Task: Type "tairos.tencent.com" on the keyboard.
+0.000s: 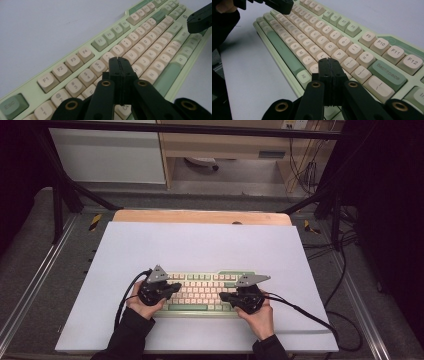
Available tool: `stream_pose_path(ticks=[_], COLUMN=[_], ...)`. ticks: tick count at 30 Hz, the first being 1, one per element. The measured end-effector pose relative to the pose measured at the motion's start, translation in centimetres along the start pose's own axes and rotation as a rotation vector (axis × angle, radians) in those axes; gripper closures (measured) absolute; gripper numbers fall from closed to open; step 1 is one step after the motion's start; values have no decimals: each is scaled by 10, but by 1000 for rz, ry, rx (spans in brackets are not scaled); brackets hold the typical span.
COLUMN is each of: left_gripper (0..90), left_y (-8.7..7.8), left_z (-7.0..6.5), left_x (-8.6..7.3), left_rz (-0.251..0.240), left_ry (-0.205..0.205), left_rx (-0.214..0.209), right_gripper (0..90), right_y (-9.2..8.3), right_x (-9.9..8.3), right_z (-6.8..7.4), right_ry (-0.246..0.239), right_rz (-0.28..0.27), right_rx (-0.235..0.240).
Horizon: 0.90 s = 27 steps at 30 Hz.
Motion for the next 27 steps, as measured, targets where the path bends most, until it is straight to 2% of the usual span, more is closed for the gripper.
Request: stream_pose_path(ticks=[15, 23, 27], left_gripper=[899, 899, 899], left_y=[24, 27, 21], left_z=[-2, -4, -4], left_x=[-6, -9, -7], left_rz=[42, 39, 28], left_ry=[12, 20, 18], left_rx=[16, 9, 7], right_gripper=[898, 898, 898], right_y=[0, -1, -2], right_x=[0, 1, 1], right_z=[0, 0, 0], right_ry=[0, -4, -5], right_rz=[-3, -6, -10], right_rx=[1, -1, -3])
Point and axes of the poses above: each handheld gripper's, and its own axes: y roughly forward along the jaws, x roughly out of its top, z roughly to its left, the point moved 7 cm from there along y, roughly forward along the jaws, and after that the axes turned 6 degrees about x, right-handed, at the moved point
